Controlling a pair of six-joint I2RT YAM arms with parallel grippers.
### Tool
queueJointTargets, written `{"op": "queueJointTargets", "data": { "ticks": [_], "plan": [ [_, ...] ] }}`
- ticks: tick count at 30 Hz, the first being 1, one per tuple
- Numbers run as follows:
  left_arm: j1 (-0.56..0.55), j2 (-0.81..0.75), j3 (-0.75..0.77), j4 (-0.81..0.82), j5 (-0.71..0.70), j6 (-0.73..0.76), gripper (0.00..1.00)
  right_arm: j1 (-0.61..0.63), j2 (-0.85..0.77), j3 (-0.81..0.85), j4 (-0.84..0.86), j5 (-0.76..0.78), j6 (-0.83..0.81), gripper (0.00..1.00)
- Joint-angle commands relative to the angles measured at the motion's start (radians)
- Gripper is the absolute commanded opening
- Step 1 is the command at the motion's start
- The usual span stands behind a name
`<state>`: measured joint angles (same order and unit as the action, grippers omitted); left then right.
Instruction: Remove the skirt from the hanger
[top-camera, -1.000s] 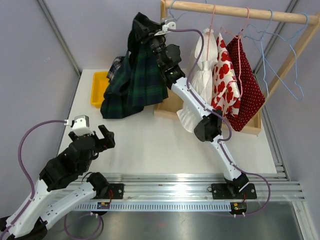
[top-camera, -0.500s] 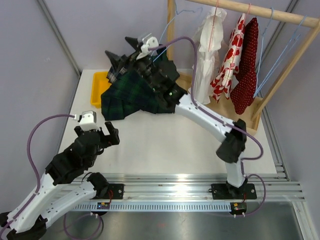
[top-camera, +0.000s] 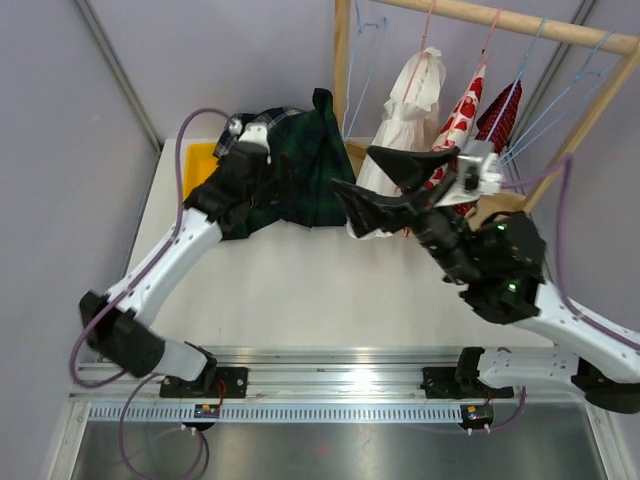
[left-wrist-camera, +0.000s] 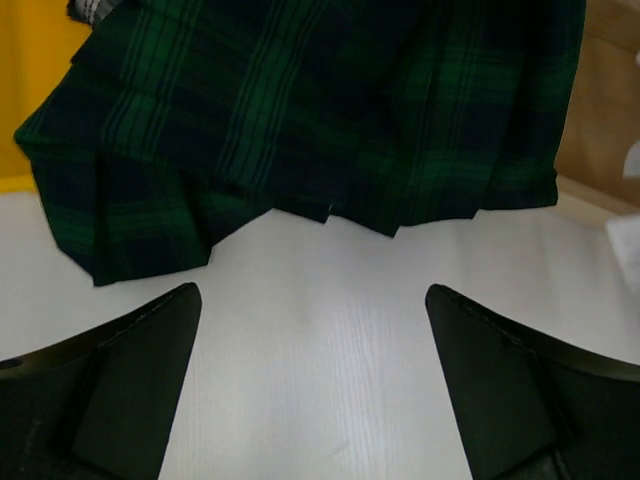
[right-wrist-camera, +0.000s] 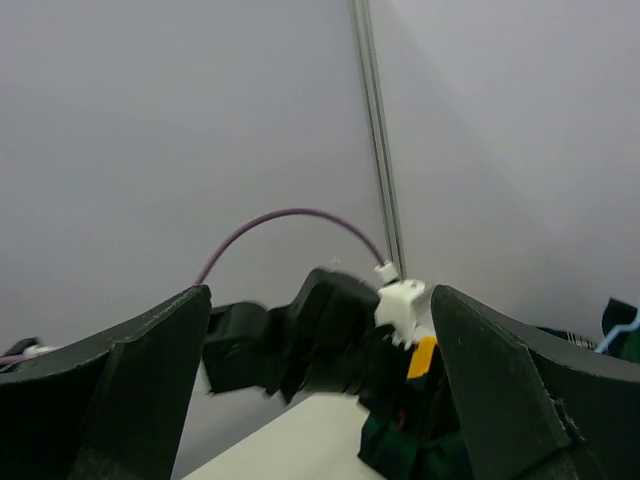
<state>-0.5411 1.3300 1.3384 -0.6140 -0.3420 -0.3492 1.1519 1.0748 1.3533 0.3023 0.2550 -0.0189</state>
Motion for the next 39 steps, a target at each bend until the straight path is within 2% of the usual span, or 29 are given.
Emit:
{"op": "queueJointTargets", "data": {
  "ticks": [1, 3, 4, 8, 11, 14, 18, 21, 24, 26, 30, 33, 36, 38, 39],
  "plan": [
    [0.084, 0.256, 0.183, 0.111, 0.181, 0.059, 0.99, 0.006, -0.145, -0.080, -0.185, 0.122, 0.118, 0.99],
    [0.136, 0.377, 0.287, 0.082, 0.216, 0.058, 0.99, 0.006, -0.234, -0.095, -0.287, 0.144, 0.140, 0.97],
    [0.150, 0.503, 0.385, 0.047, 0.245, 0.056, 0.99, 0.006, -0.260, -0.095, -0.333, 0.144, 0.160, 0.97],
    [0.191, 0.754, 0.622, -0.022, 0.247, 0.085, 0.99, 0.006, -0.384, -0.074, -0.497, 0.182, 0.178, 0.97],
    [0.226, 0.913, 0.793, -0.107, 0.201, 0.084, 0.99, 0.006, -0.443, -0.054, -0.557, 0.196, 0.172, 0.97],
    [0.295, 0.997, 0.878, -0.164, 0.181, 0.064, 0.99, 0.008, -0.475, -0.023, -0.603, 0.196, 0.168, 0.97],
    [0.400, 1.005, 0.845, -0.148, 0.112, 0.076, 0.99, 0.006, -0.493, 0.000, -0.644, 0.194, 0.165, 0.97],
    [0.492, 1.020, 0.873, -0.179, 0.054, 0.078, 0.99, 0.006, -0.510, -0.002, -0.654, 0.196, 0.159, 0.97],
    [0.570, 0.988, 0.842, -0.167, 0.101, 0.055, 0.98, 0.006, -0.512, -0.005, -0.658, 0.205, 0.151, 0.98],
    [0.570, 0.930, 0.818, -0.121, 0.127, 0.081, 0.99, 0.008, -0.509, -0.010, -0.657, 0.217, 0.146, 0.99],
    [0.518, 0.838, 0.823, -0.082, 0.225, 0.095, 0.99, 0.006, -0.501, -0.010, -0.657, 0.257, 0.132, 0.99],
    [0.446, 0.793, 0.918, -0.113, 0.256, 0.118, 0.99, 0.006, -0.513, 0.010, -0.664, 0.312, 0.120, 0.99],
    [0.359, 0.678, 0.937, -0.119, 0.177, 0.124, 0.99, 0.006, -0.549, 0.039, -0.673, 0.377, 0.134, 0.99],
    [0.287, 0.600, 0.909, -0.099, 0.131, 0.124, 0.99, 0.006, -0.555, 0.102, -0.745, 0.403, 0.140, 0.99],
    [0.236, 0.509, 0.897, -0.075, 0.094, 0.122, 0.99, 0.006, -0.550, 0.124, -0.774, 0.402, 0.146, 0.99]
  ]
}}
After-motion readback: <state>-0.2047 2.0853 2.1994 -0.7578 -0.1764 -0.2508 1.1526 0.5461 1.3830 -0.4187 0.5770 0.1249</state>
